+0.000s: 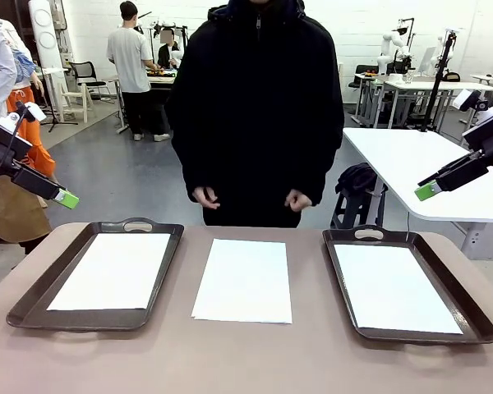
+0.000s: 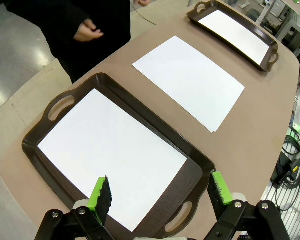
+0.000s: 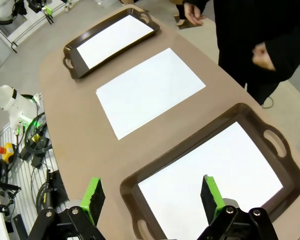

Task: Sort the A4 documents.
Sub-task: Receive the A4 Paper.

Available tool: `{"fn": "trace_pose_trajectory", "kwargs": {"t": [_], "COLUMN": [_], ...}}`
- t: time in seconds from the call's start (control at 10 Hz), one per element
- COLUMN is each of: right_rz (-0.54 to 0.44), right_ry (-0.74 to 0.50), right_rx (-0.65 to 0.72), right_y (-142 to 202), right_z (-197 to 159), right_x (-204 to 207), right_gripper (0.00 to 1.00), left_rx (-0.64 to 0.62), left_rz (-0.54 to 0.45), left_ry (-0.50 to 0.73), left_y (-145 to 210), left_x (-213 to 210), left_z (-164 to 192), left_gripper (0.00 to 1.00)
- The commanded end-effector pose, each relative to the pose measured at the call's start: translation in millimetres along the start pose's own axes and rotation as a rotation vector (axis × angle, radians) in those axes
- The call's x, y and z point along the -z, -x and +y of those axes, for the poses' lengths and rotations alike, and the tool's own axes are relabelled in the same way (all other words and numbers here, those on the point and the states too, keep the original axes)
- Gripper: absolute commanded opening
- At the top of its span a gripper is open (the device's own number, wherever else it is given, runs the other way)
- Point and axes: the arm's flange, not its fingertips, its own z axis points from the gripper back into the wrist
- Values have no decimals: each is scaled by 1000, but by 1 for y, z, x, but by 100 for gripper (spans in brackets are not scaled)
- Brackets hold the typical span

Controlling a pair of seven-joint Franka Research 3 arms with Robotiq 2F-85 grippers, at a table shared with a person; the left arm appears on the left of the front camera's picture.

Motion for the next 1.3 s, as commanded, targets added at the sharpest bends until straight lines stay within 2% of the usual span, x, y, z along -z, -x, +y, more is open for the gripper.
{"fn": "trace_pose_trajectory", "kwargs": {"t": [0.0, 1.2], "right_rz": [2, 2], "right_ry": [6, 6], "right_rx": [-3, -3], "right_y": [-1, -1], "right_z": [0, 0], "right_x": [1, 1], "right_gripper": [100, 100], "left_rx": [12, 12], "left_rz": [9, 9], "left_ry": [-4, -4], "left_y": [1, 1], "left_x": [0, 0], "left_z": [-1, -1], "left_gripper": [100, 100]}}
